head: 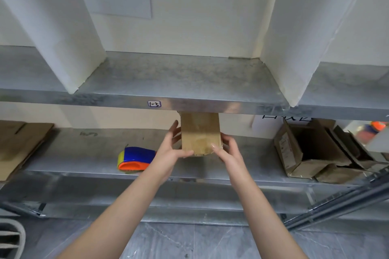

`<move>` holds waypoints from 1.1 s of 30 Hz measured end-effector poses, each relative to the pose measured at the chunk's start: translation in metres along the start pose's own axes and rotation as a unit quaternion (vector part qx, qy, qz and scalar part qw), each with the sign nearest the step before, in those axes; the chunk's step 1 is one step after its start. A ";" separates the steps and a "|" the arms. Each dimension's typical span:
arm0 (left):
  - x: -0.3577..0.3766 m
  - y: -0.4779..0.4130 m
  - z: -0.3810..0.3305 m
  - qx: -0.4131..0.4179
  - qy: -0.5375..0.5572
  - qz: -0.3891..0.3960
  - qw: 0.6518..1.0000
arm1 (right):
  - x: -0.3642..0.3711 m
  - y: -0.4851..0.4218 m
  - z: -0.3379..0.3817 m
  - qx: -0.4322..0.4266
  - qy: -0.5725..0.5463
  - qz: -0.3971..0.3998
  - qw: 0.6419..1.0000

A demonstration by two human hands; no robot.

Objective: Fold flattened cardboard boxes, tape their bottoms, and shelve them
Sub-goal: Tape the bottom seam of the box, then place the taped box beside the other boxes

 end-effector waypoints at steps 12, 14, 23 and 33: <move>-0.007 -0.002 0.075 -0.105 -0.063 -0.003 0.992 | -0.003 -0.005 -0.081 0.052 0.194 0.010 0.980; -0.010 -0.001 0.092 -0.141 -0.063 0.002 0.988 | -0.005 -0.006 -0.098 0.069 0.174 0.006 0.982; -0.021 -0.002 0.124 -0.079 -0.392 0.082 0.913 | 0.004 -0.018 -0.137 0.085 0.188 -0.075 0.976; -0.057 -0.025 0.082 0.132 -0.710 0.123 0.680 | -0.020 -0.011 -0.123 0.061 0.160 -0.071 0.983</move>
Point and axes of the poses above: each hand's wrist, its own y-axis away from the middle knuckle, its own x-axis out of the palm, z = x × y, the point moved 5 cm from there along -y, towards the middle knuckle, and after that the axes turned 1 degree about x, right-handed, at the moved point
